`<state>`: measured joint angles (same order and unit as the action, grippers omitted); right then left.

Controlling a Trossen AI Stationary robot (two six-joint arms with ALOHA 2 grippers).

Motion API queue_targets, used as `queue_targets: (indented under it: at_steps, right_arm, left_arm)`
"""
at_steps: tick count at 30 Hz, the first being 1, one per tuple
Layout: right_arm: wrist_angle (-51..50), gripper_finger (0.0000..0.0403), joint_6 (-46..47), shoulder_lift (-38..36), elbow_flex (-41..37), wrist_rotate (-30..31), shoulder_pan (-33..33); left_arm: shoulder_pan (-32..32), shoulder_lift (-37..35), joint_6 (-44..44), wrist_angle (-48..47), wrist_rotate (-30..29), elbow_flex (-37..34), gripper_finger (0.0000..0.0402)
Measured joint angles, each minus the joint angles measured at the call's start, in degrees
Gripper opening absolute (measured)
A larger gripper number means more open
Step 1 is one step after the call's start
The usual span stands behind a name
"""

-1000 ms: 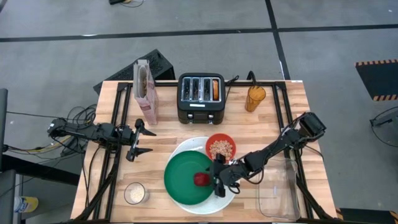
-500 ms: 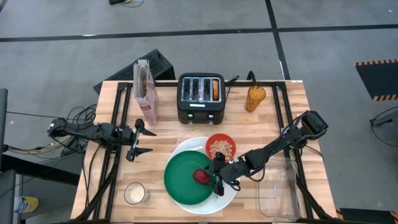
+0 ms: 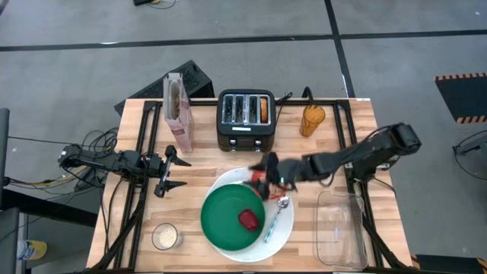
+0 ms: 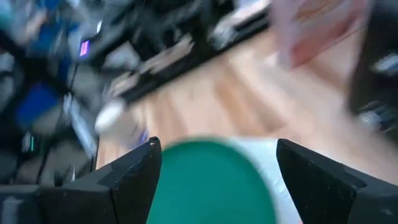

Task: Arrange a breakfast setting
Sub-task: Put the toasted bread from the toaster on the green plate

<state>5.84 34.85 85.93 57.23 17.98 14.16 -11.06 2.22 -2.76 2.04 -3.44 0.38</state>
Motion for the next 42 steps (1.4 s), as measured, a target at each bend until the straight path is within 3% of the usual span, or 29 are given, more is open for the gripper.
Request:
queue_targets:
  at_steps: [12,22,32,42]
  right_arm:
    - [-5.9,0.0333,4.2,-10.2,0.0,0.2,-17.9]
    - [-12.9,0.0333,4.1,-11.5,5.0,-0.2,-32.0]
    - [-33.1,0.0333,1.6,-1.1,20.9,-1.6,-40.5]
    - [-46.3,0.0333,-2.3,10.7,31.3,-1.9,-40.9]
  left_arm:
    - [0.0,0.0,0.0,0.0,0.0,0.0,0.0311]
    - [0.0,0.0,0.0,0.0,0.0,0.0,0.0311]
    - [0.0,0.0,0.0,0.0,0.0,0.0,0.0311]
    - [0.0,0.0,0.0,0.0,0.0,0.0,0.0311]
